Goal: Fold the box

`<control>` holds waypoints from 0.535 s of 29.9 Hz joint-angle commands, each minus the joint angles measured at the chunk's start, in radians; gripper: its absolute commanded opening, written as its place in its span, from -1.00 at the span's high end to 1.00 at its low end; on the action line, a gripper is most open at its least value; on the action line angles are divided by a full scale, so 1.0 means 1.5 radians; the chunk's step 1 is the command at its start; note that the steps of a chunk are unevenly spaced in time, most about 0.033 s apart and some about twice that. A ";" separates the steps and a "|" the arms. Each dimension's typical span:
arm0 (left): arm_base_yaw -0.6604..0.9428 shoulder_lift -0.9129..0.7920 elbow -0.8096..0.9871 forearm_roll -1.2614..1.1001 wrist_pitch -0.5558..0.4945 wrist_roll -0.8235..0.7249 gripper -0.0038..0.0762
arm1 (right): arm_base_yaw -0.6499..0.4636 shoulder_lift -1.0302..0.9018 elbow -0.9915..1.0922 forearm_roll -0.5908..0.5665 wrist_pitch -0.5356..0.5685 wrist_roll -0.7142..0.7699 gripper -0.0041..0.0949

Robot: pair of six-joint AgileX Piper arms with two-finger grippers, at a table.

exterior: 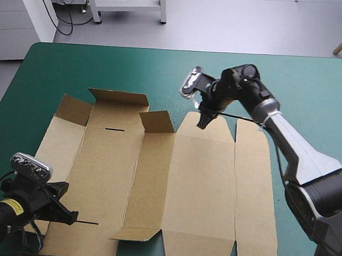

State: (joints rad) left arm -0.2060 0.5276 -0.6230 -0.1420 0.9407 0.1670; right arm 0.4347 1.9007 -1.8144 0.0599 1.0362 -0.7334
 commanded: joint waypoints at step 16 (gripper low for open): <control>-0.003 0.003 -0.024 -0.003 -0.013 0.000 0.93 | -0.292 -0.337 0.275 -0.007 0.112 0.230 0.32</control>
State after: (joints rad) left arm -0.2060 0.5276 -0.6230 -0.1357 0.9533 0.1670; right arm 0.0471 1.5190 -1.4819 0.0596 1.2194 -0.4115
